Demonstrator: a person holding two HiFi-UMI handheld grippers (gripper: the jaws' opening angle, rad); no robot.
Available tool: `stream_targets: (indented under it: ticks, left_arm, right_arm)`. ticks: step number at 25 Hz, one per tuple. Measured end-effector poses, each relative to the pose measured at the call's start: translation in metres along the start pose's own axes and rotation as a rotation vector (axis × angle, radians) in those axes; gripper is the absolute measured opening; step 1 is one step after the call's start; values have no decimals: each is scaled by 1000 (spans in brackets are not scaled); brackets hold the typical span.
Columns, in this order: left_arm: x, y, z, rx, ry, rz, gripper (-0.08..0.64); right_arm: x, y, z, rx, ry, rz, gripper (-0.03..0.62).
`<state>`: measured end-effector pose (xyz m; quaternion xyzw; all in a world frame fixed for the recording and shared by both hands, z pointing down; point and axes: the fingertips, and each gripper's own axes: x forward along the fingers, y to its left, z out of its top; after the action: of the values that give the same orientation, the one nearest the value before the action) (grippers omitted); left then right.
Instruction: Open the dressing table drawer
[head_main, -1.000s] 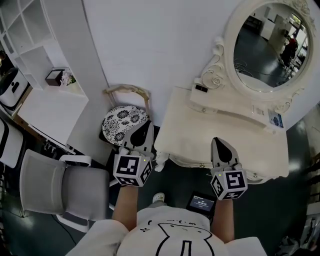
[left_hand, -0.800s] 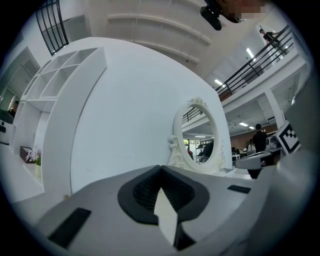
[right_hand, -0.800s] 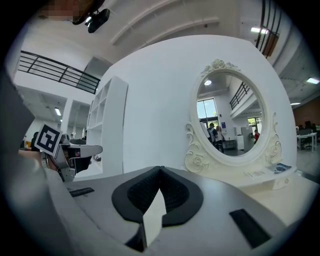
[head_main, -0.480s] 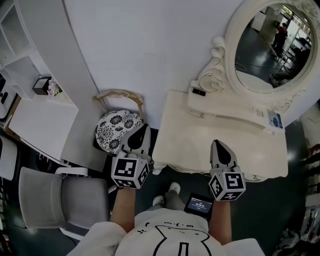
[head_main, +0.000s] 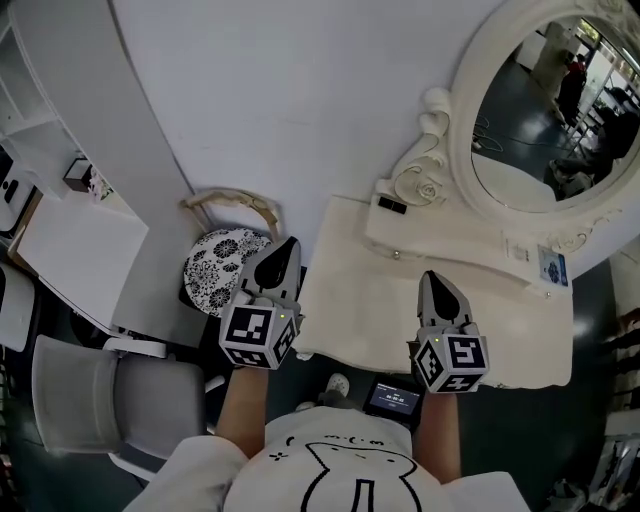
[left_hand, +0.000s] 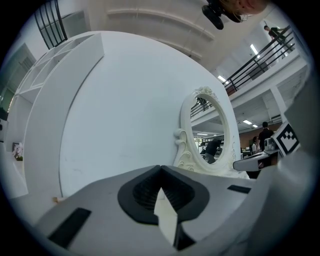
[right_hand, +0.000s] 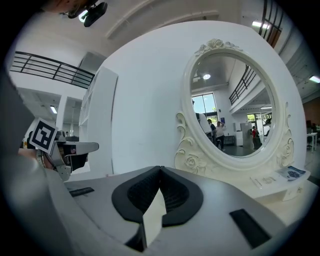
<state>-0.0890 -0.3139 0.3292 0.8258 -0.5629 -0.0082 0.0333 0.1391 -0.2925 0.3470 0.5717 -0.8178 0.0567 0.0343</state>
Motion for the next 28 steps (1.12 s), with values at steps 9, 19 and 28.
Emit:
stream_targets:
  ticks: [9, 19, 28]
  left_arm:
    - [35, -13, -15, 5, 38, -6, 27]
    - [67, 14, -21, 10, 68, -61, 27]
    - [92, 47, -56, -16, 163, -150, 28]
  right_arm:
    - [23, -34, -10, 17, 25, -3, 14]
    - [53, -38, -18, 30, 55, -75, 14]
    - [80, -30, -51, 49, 150, -174, 15]
